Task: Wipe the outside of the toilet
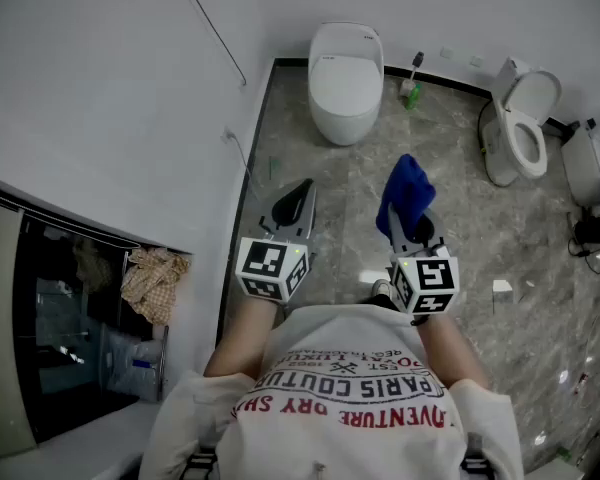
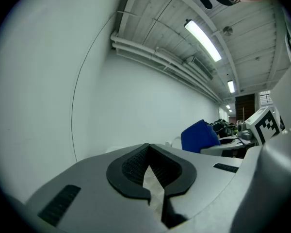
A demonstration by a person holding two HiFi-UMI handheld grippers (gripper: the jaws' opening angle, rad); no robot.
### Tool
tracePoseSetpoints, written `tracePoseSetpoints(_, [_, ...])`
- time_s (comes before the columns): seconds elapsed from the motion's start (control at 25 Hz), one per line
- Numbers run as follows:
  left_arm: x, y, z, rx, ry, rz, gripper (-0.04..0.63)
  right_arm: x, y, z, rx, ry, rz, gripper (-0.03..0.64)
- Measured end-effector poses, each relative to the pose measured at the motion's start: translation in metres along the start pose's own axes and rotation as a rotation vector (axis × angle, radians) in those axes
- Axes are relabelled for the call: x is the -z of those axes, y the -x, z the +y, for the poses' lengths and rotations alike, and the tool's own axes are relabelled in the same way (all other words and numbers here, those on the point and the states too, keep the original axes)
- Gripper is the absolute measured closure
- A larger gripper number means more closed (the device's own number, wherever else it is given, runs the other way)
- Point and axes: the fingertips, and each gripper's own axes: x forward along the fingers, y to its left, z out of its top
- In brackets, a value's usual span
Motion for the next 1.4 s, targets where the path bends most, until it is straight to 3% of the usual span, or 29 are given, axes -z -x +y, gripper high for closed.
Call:
tracePoseSetpoints(0.36, [0.002, 0.002, 0.008, -0.004, -0.005, 0.009, 0.588, 0.001, -0.003, 0.010, -0.009, 0.001, 0.006, 0.541])
tracePoseSetpoints(0.88, [0.017, -0.011, 0.036, -0.027, 0.042, 0.040, 0.588, 0.011, -0.037, -0.003, 0.000, -0.096, 0.030, 0.540])
tracePoseSetpoints(1.16, [0.030, -0.085, 0.059, -0.054, 0.047, 0.079, 0.588, 0.016, -0.106, -0.055, -0.021, -0.105, 0.058, 0.540])
tracePoseSetpoints(1.4, [0.029, -0.193, 0.095, -0.077, 0.050, 0.117, 0.588, 0.003, -0.207, -0.126, -0.055, -0.133, 0.069, 0.540])
